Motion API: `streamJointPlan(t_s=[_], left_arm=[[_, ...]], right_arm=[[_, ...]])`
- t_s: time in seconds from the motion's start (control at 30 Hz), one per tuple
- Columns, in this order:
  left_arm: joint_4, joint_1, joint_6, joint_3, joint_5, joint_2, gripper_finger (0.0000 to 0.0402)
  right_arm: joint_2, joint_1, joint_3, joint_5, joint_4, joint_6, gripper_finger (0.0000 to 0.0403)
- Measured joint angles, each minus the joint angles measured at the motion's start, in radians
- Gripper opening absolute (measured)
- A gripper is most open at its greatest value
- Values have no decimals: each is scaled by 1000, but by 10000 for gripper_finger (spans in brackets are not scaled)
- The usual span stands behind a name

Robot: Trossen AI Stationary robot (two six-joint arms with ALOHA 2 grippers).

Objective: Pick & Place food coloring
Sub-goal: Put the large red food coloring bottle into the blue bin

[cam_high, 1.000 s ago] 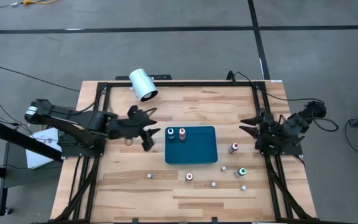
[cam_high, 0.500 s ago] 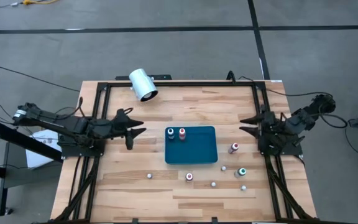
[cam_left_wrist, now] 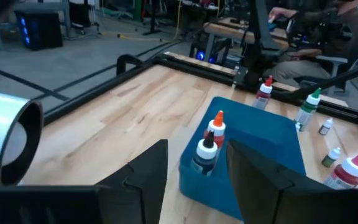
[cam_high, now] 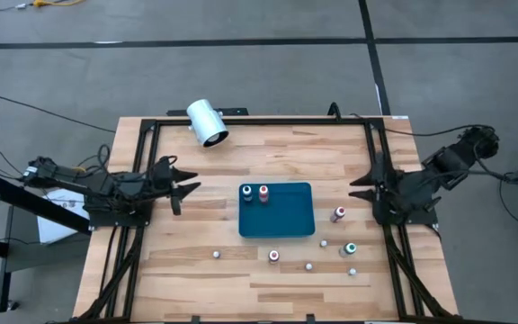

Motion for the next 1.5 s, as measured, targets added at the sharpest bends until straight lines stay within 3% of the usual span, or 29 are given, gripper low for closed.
streamJointPlan(t_s=[0.3, 0.5, 1.23, 1.5], left_arm=[[-2, 0, 10, -92, -4, -101, 153], [-2, 0, 12, -143, -6, -155, 153], [-74, 0, 80, -157, -13, -192, 153], [-95, 0, 104, -157, -29, -192, 153]], right_arm=[[108, 0, 49, -195, -116, 179, 121], [166, 0, 49, -267, -132, 256, 120], [329, -17, 49, -283, -185, 431, 121], [347, -65, 49, -324, -185, 410, 157]])
